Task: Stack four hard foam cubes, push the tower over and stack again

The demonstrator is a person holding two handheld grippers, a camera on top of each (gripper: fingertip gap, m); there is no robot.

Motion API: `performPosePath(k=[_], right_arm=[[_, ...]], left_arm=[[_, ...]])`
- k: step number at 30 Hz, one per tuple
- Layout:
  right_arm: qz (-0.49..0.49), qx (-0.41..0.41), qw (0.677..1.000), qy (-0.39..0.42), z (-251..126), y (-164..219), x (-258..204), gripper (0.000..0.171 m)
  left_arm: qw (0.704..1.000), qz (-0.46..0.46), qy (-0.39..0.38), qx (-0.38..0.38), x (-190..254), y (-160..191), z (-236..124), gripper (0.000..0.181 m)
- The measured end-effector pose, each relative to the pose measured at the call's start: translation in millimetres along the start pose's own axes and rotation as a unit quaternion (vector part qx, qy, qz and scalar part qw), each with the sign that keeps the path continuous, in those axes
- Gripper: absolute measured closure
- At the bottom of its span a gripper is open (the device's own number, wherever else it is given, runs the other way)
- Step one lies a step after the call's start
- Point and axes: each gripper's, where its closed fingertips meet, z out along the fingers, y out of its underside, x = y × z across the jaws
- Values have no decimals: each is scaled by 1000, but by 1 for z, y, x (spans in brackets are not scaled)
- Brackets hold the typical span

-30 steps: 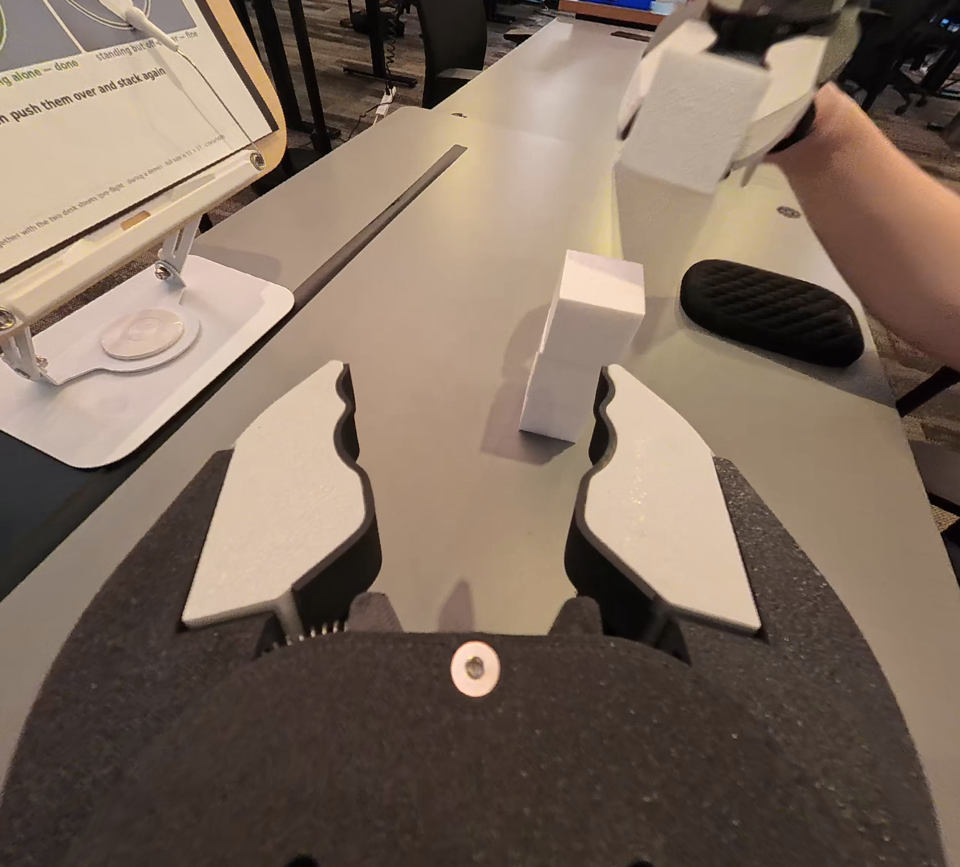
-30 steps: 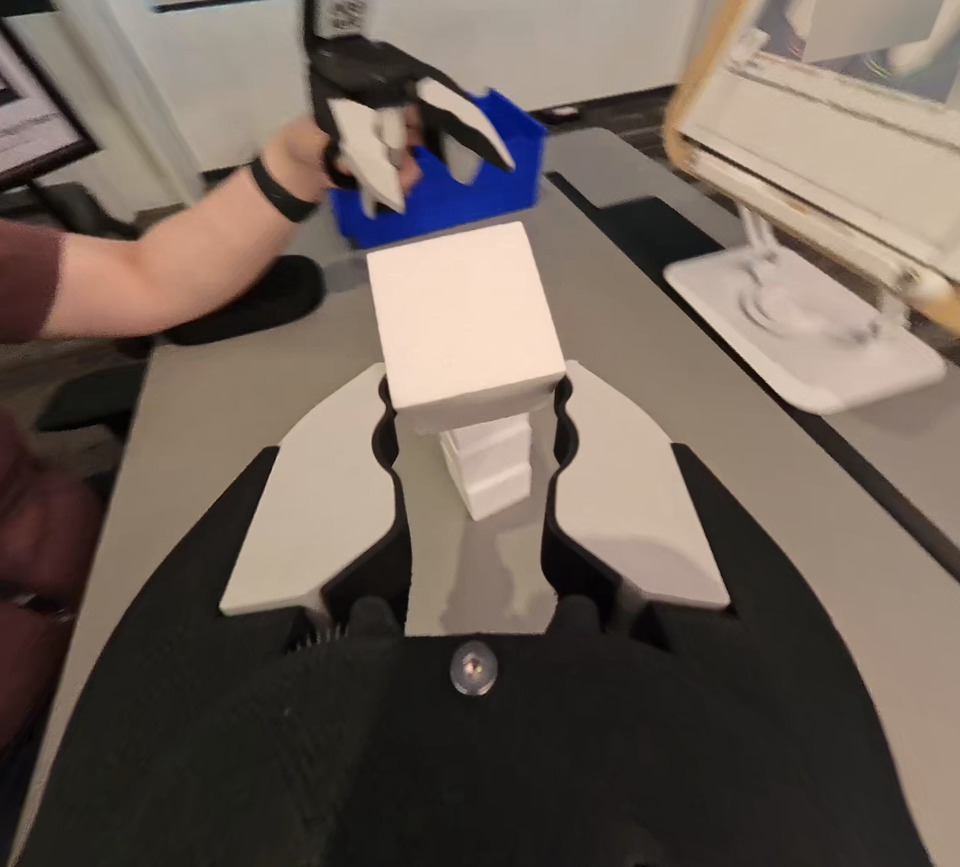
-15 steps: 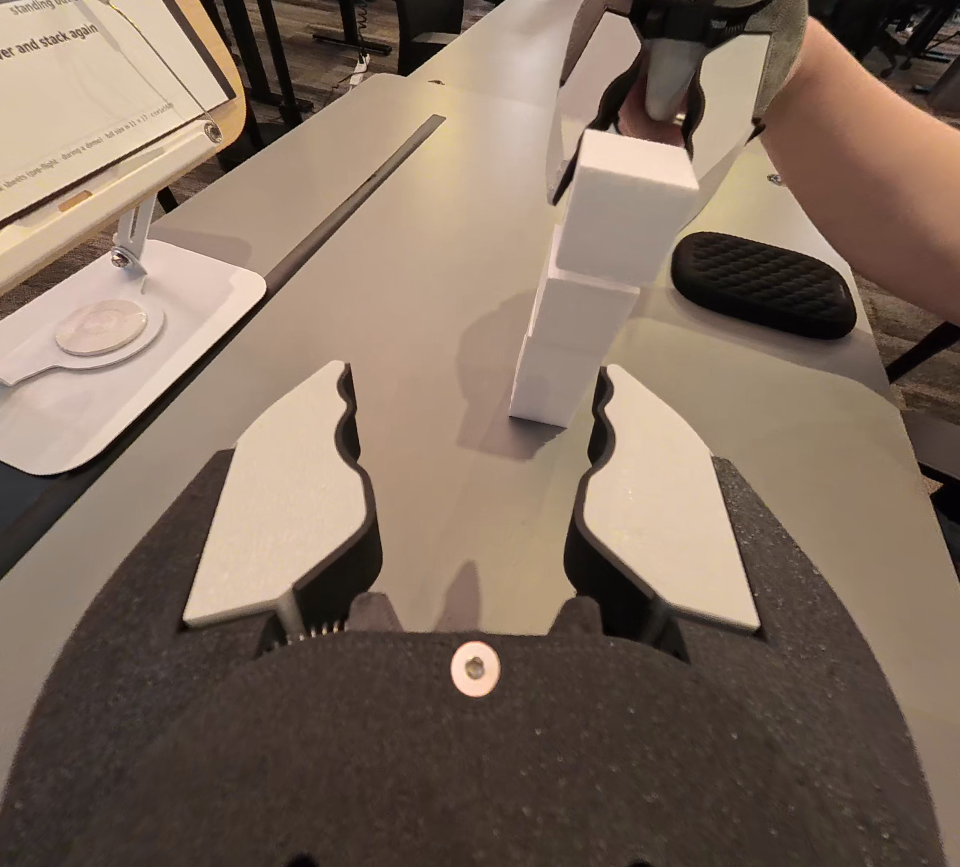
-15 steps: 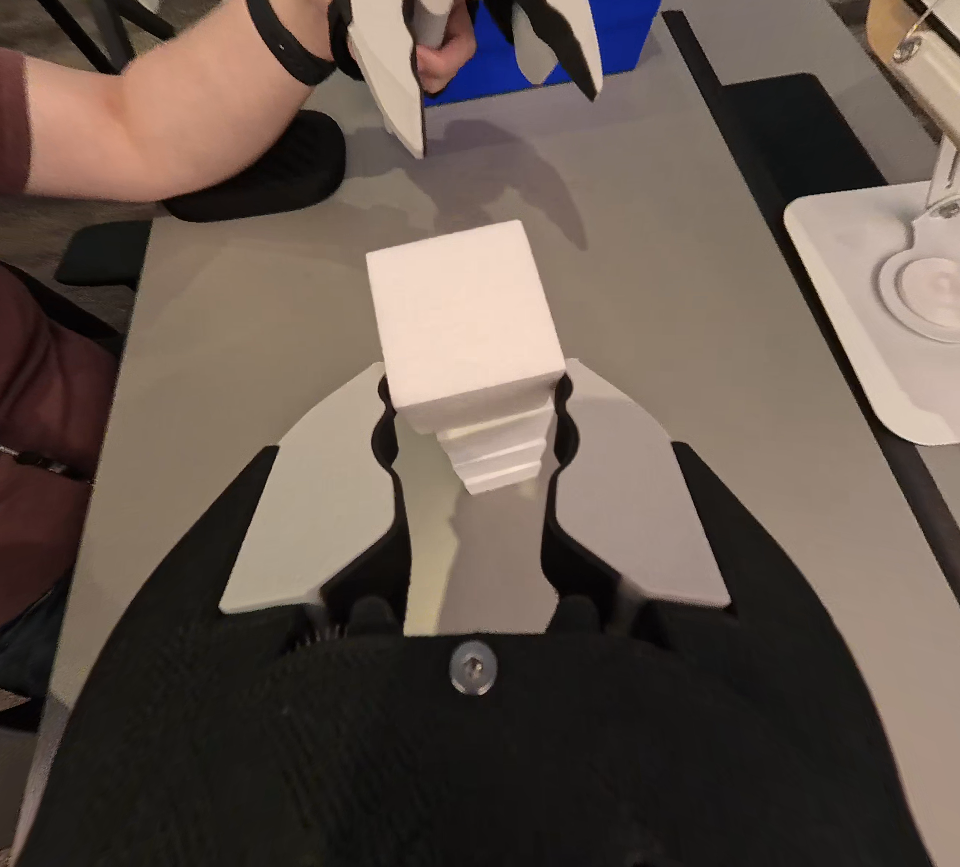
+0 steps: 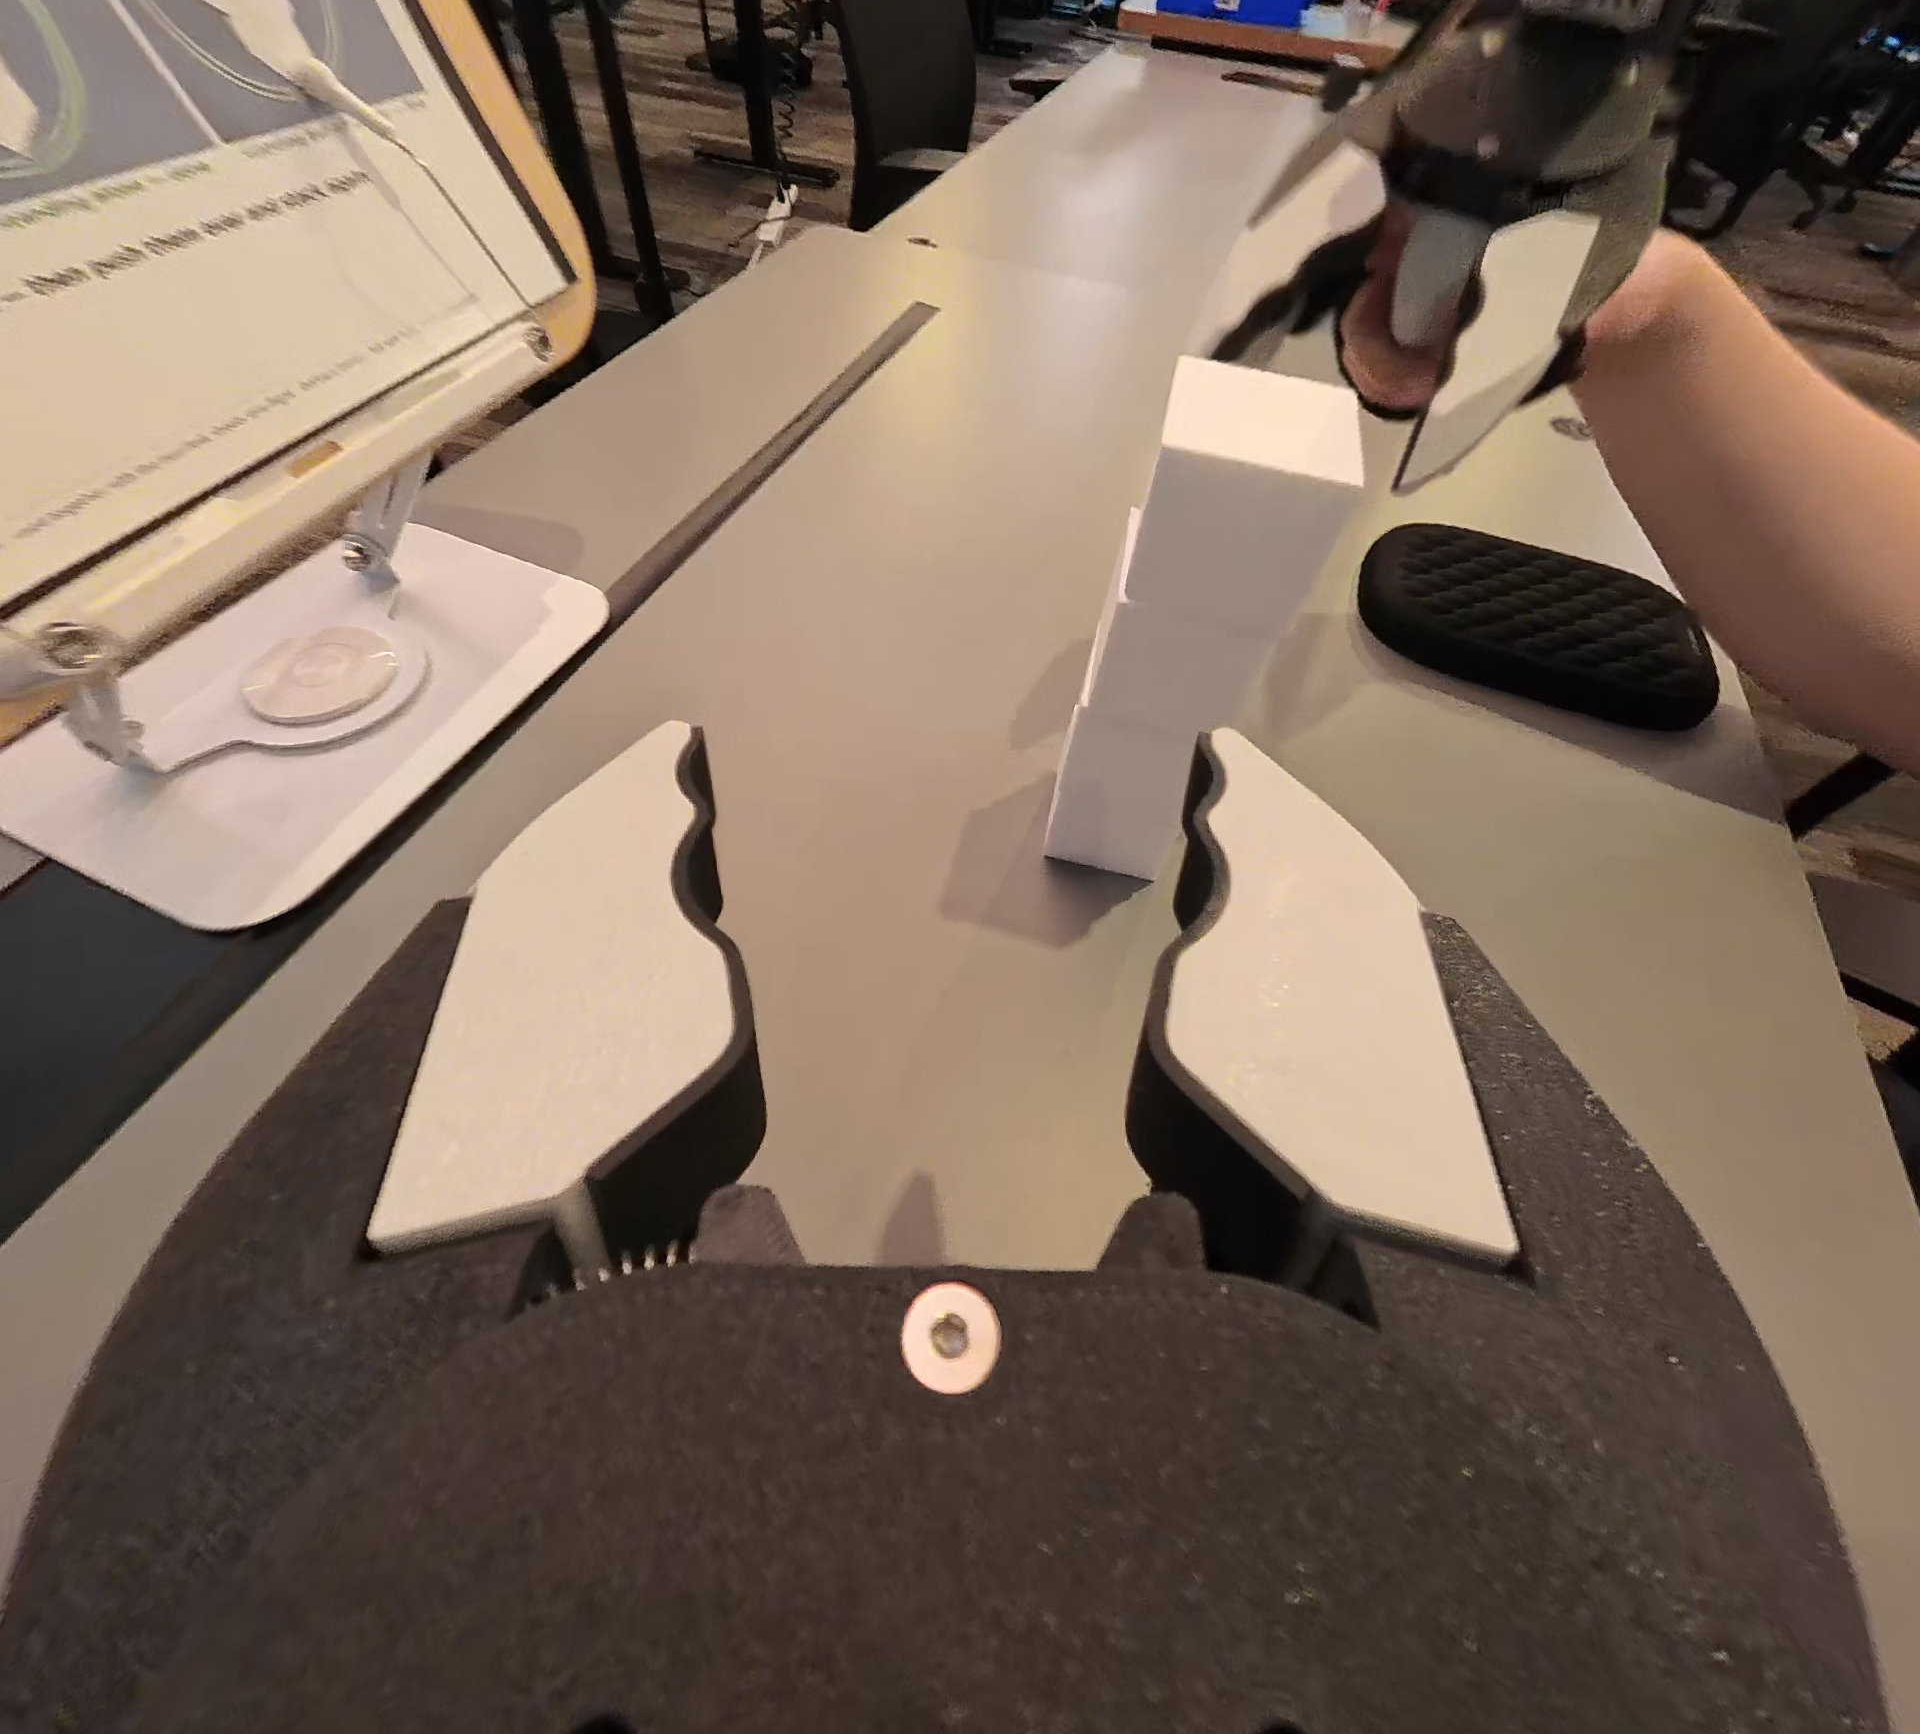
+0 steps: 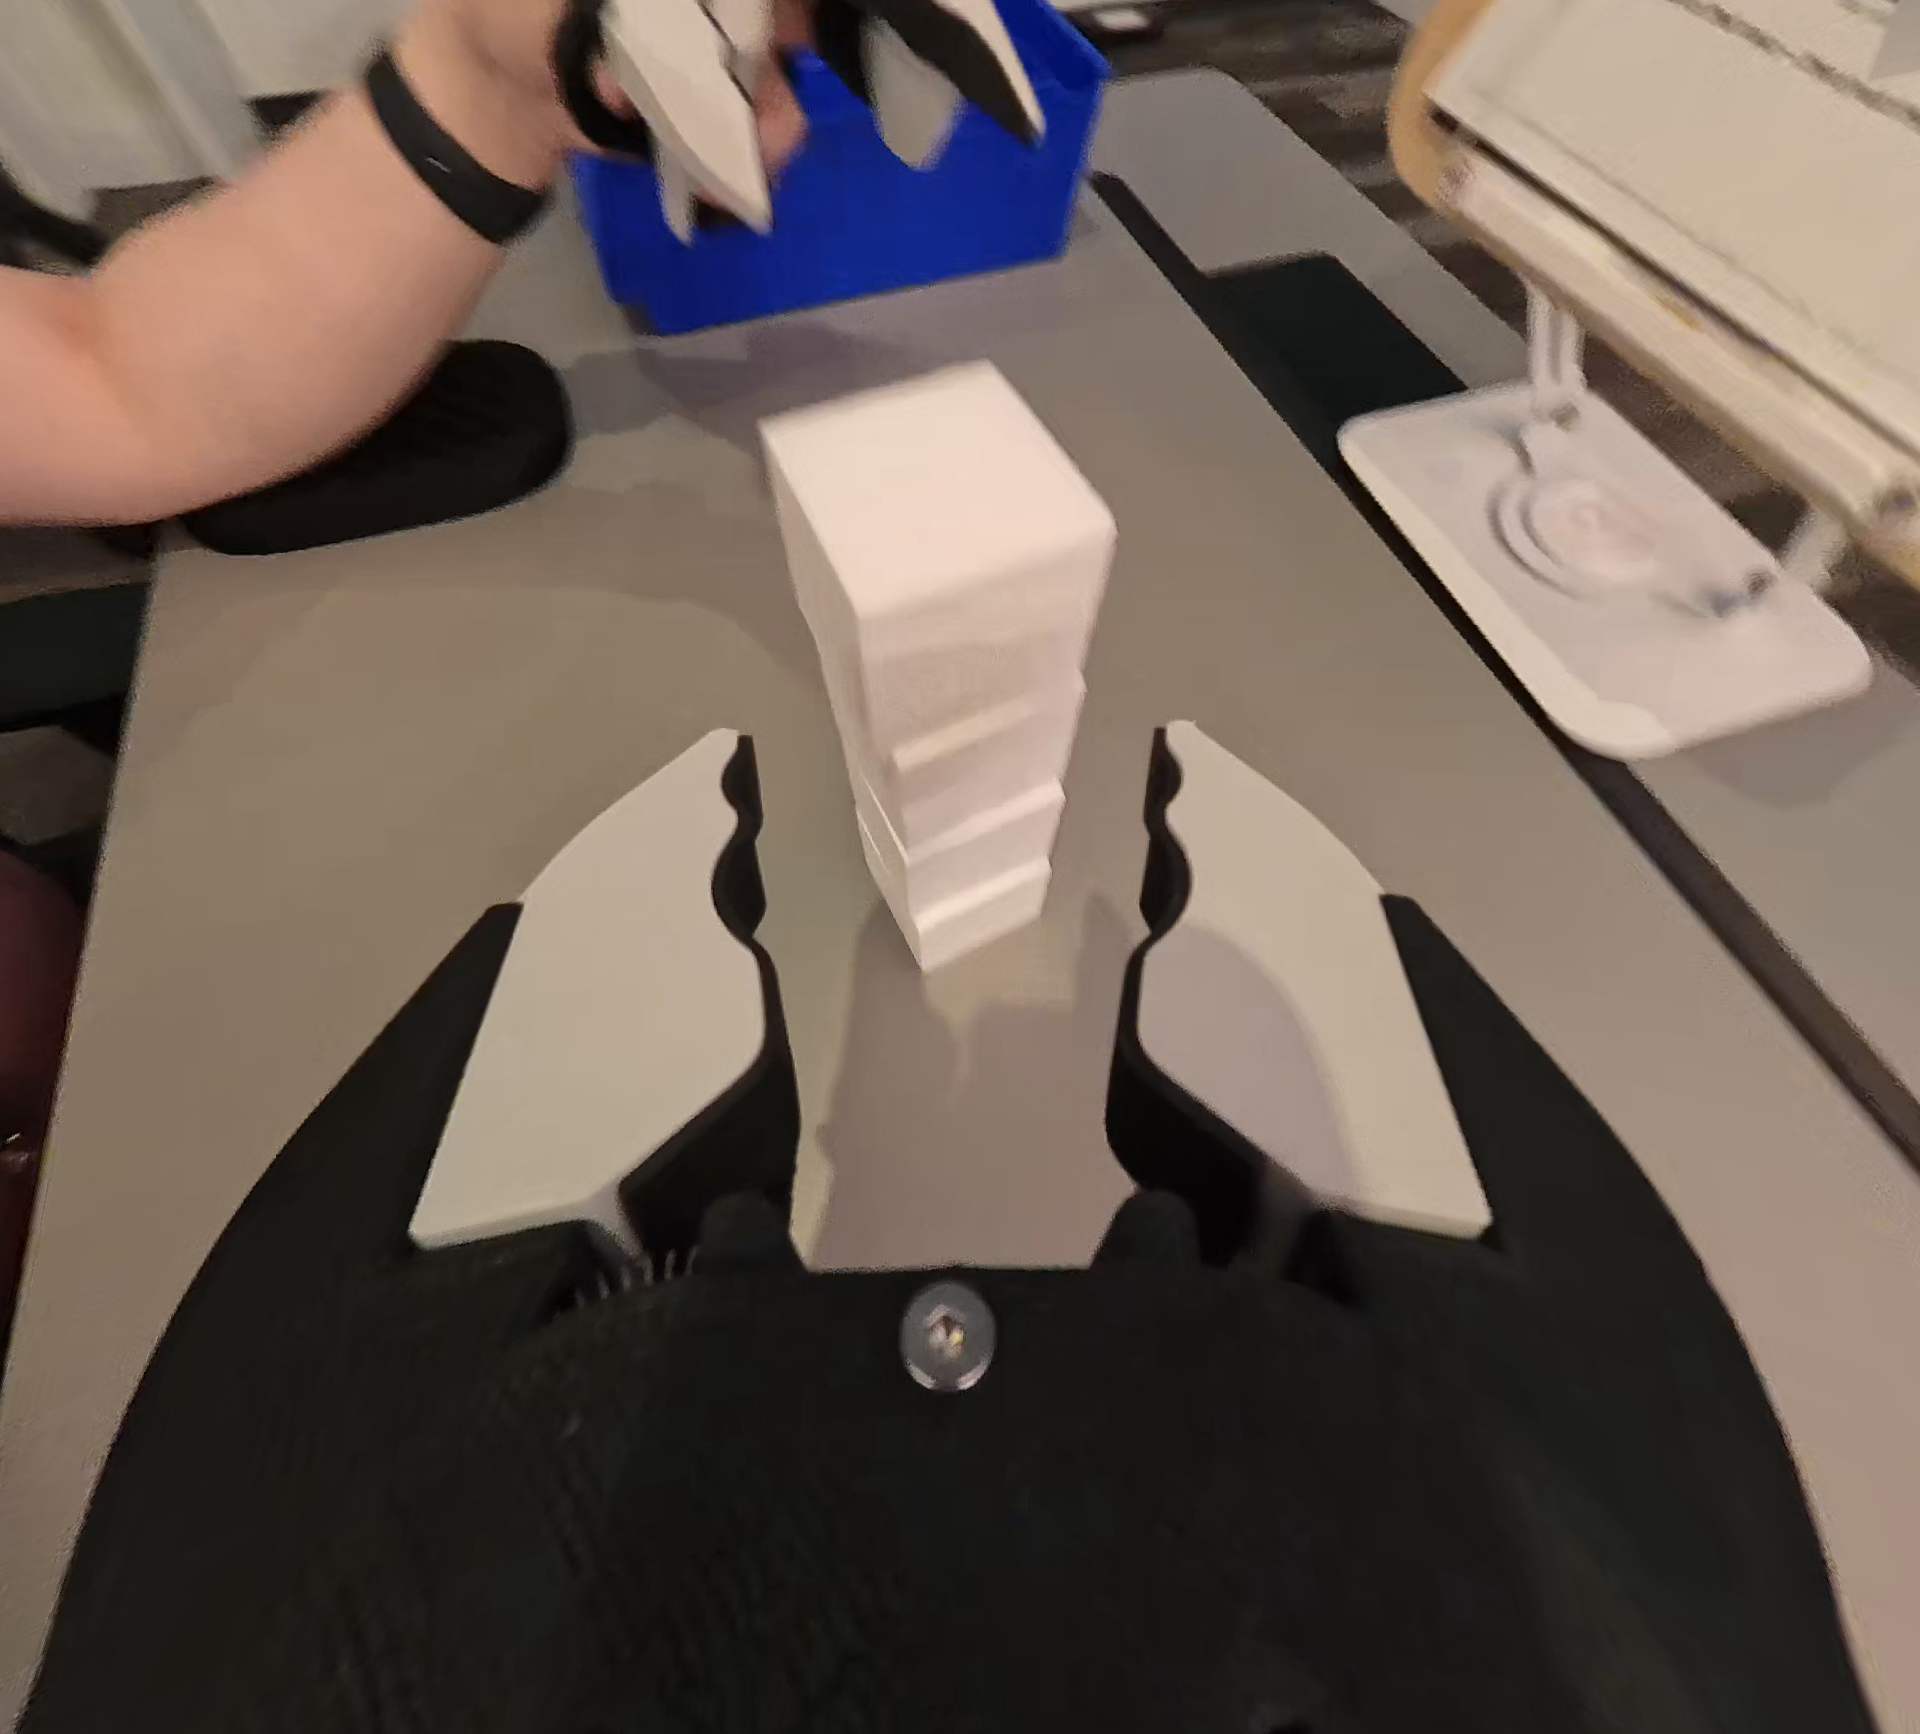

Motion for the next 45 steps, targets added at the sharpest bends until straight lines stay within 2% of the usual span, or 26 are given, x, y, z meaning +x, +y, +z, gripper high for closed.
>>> performPosePath(k=[2,4,5,7,10,13,15,17,18,22,27,38,45], right_arm=[[51,-9,998,30,-6,30,7,103],[114,-33,991,61,-8,65,16,115],[139,-52,986,80,-10,83,20,128],[184,-83,974,106,-12,113,25,170],[282,-121,941,141,-16,143,30,171],[341,-171,900,209,-27,165,43,171],[374,-195,875,236,-31,171,46,171],[400,-217,852,259,-35,176,49,171],[412,-222,843,265,-35,175,50,171],[440,-237,823,271,-26,168,48,171],[426,-258,826,265,1,142,39,171],[310,-295,873,232,90,38,8,171],[249,-286,895,236,97,-4,7,171]], left_arm=[[1000,0,-25,5,-8,-5,-12,97],[998,9,-66,0,-20,-7,-26,98],[996,16,-88,-4,-25,-7,-33,99],[993,25,-111,0,-31,-11,-48,101],[994,27,-106,28,-28,-20,-70,117],[993,44,-107,26,-25,-20,-90,135],[991,63,-116,18,-25,-17,-100,153],[991,85,-99,-6,-19,-9,-105,181],[991,93,-91,-17,-16,-6,-107,181],[988,114,-98,-38,-15,1,-112,181],[987,126,-95,-35,-10,-2,-115,181],[989,116,-88,-26,-11,1,-125,181],[990,104,-96,-18,-16,2,-132,180]])
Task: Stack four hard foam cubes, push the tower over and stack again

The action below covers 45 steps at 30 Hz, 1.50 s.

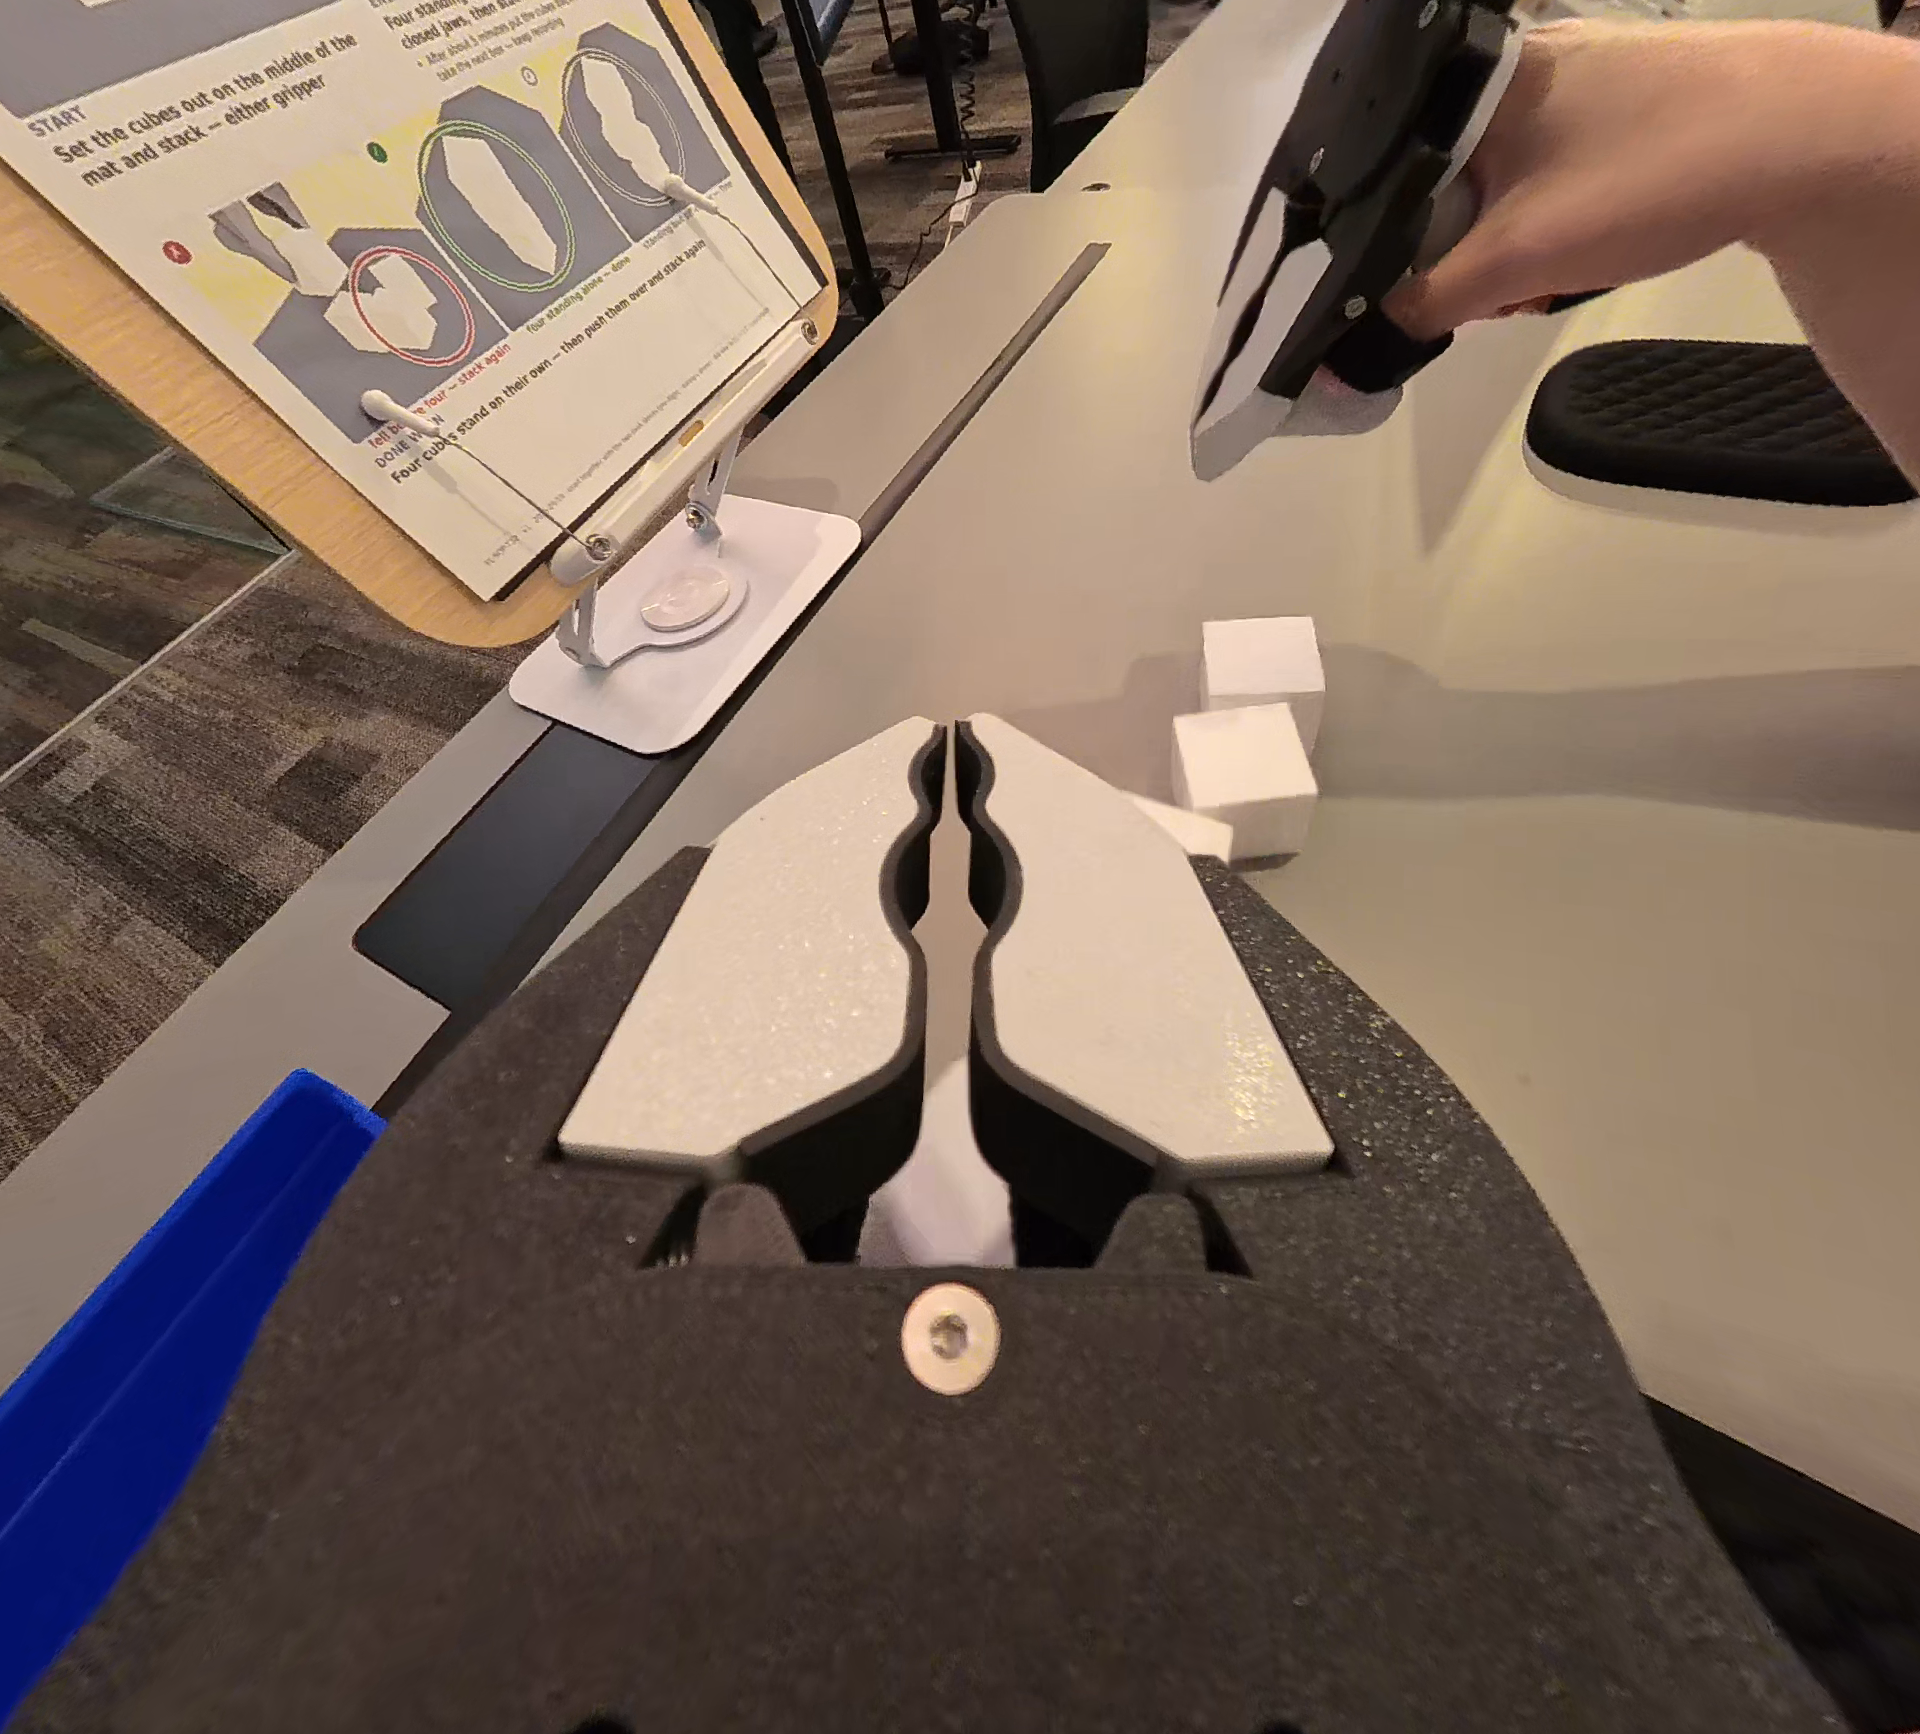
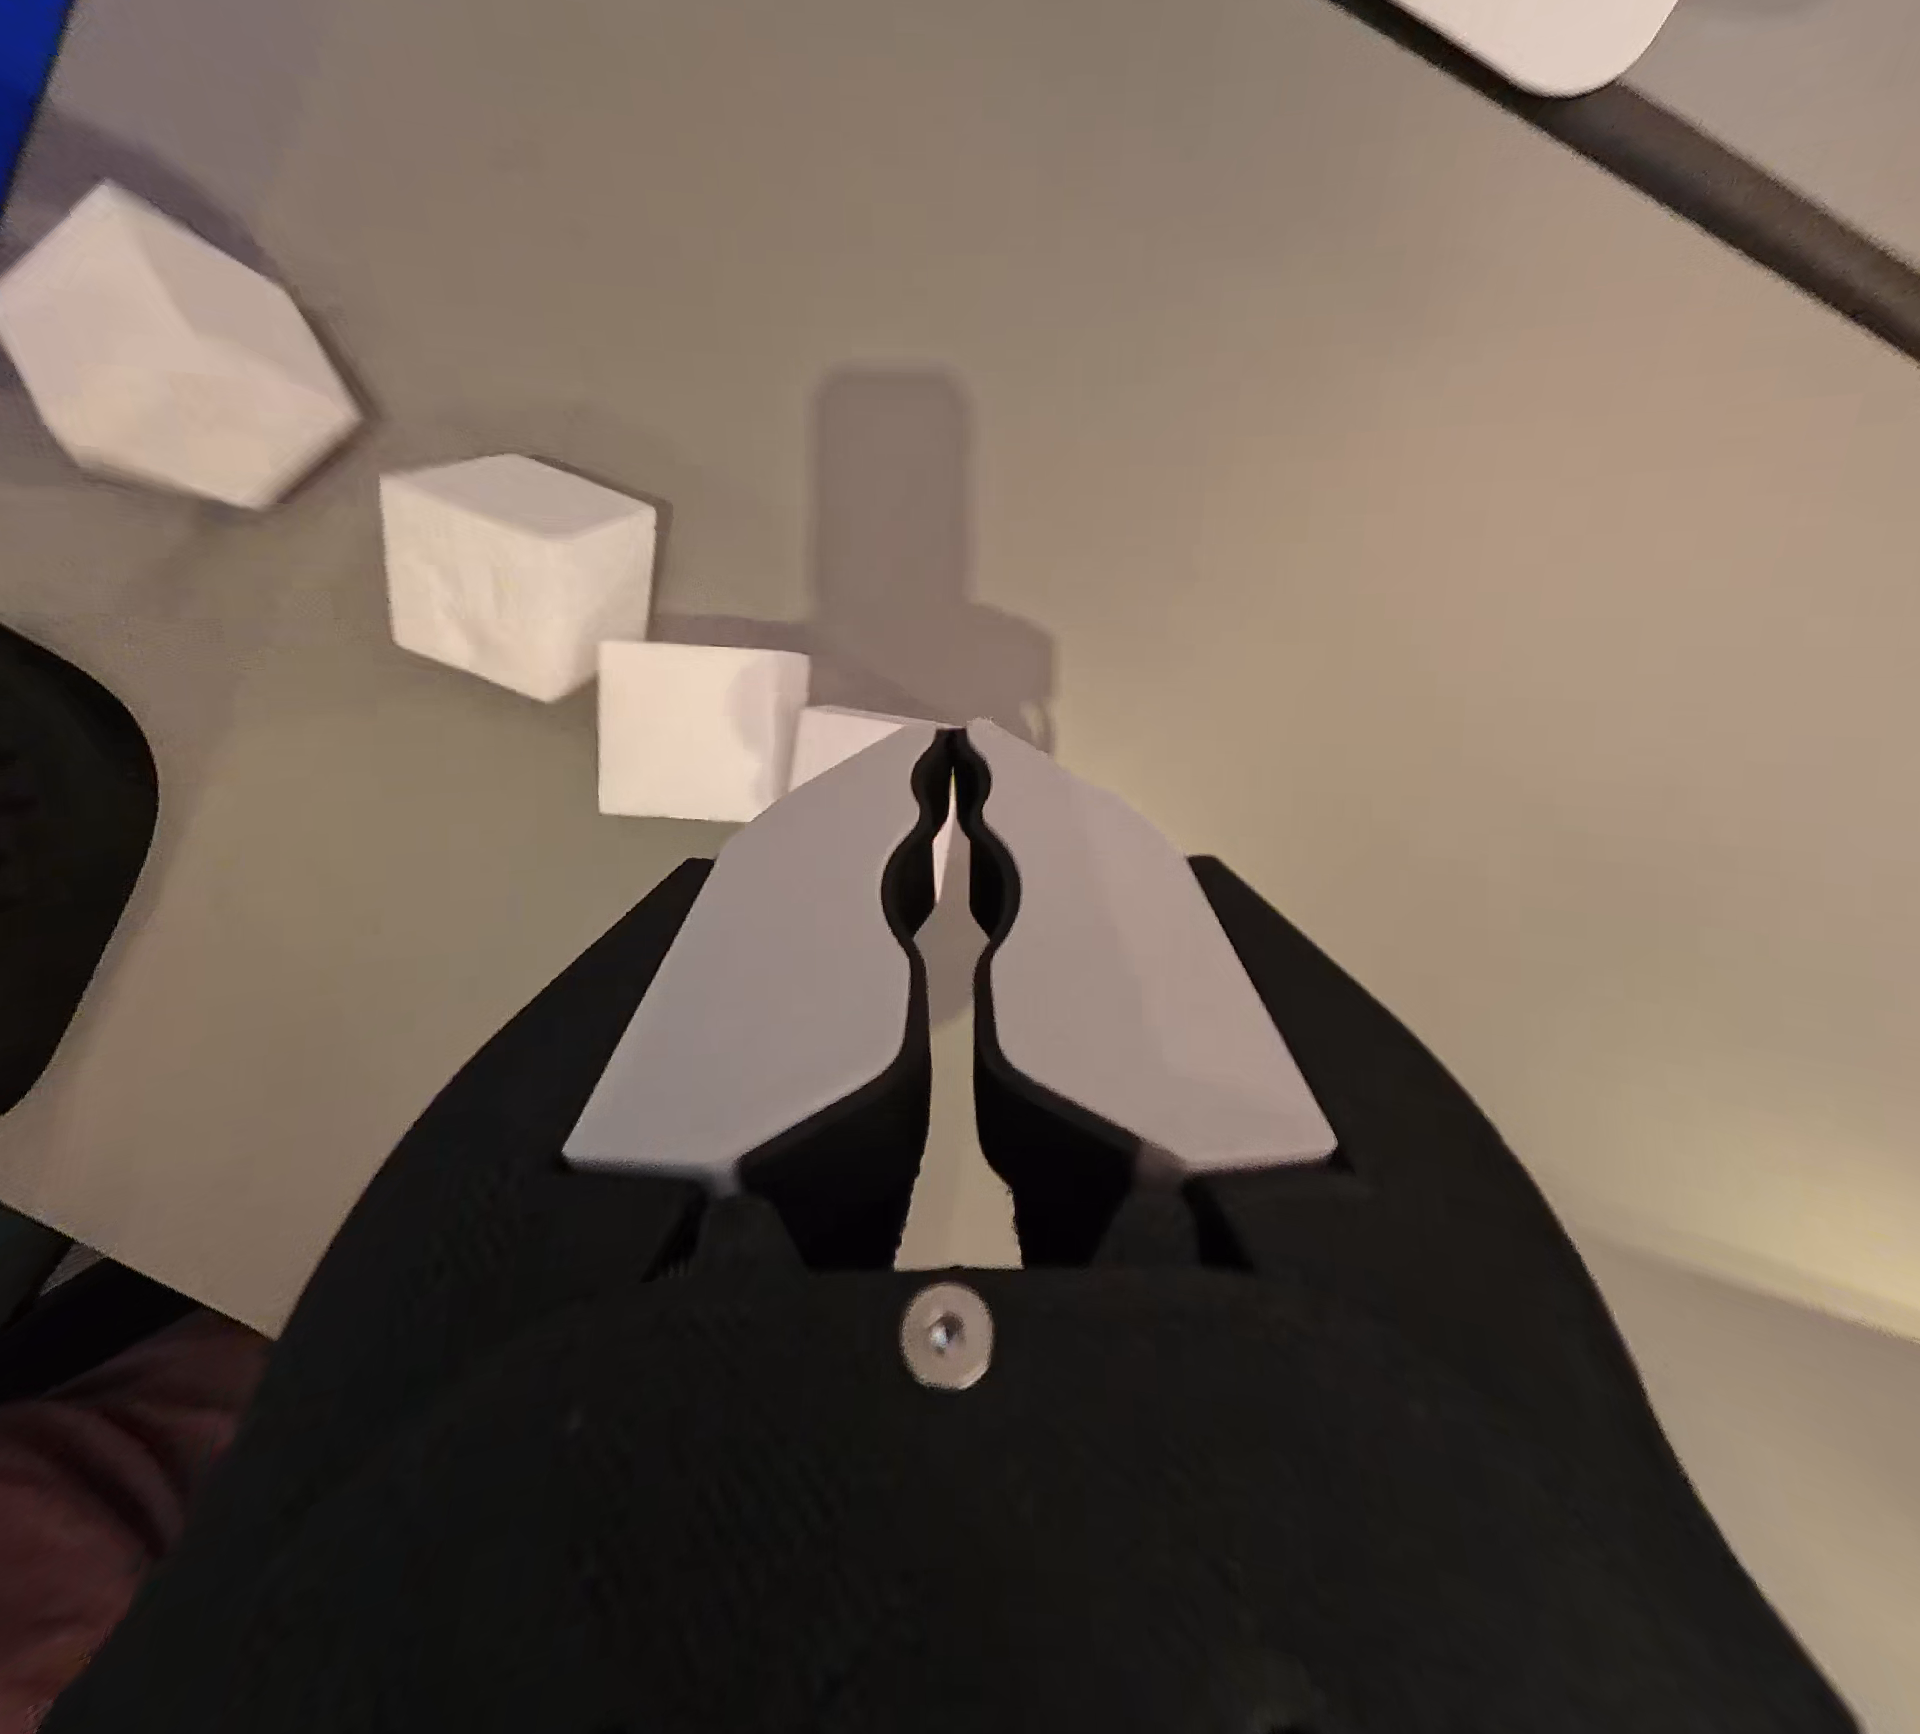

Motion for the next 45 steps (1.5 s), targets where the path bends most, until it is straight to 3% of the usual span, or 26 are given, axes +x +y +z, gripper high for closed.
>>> performPosePath(k=[7,12,15,17,21,26,31,38,45], right_arm=[[-47,114,991,-50,-31,-25,9,170],[-96,261,956,-89,-71,-45,28,169],[-119,326,933,-94,-97,-49,44,162],[-125,348,924,-102,-112,-49,54,161],[-137,373,907,-137,-135,-49,66,156],[-166,377,896,-167,-141,-40,76,151],[-166,381,892,-178,-122,-31,100,150],[-111,363,893,-244,-105,-25,121,150],[-84,356,891,-268,-106,-19,132,150]], left_arm=[[1000,-3,-18,-16,-6,5,-1,177],[997,-2,-47,-67,-11,17,5,170],[984,-31,-107,-140,-31,39,11,157],[973,-53,-141,-176,-42,51,16,133],[956,-46,-161,-243,-51,80,24,118],[919,-1,-156,-362,-53,127,28,125],[920,-56,-129,-365,-52,142,43,120],[894,-33,-119,-431,-46,165,46,115],[886,-21,-81,-456,-38,180,55,104]])
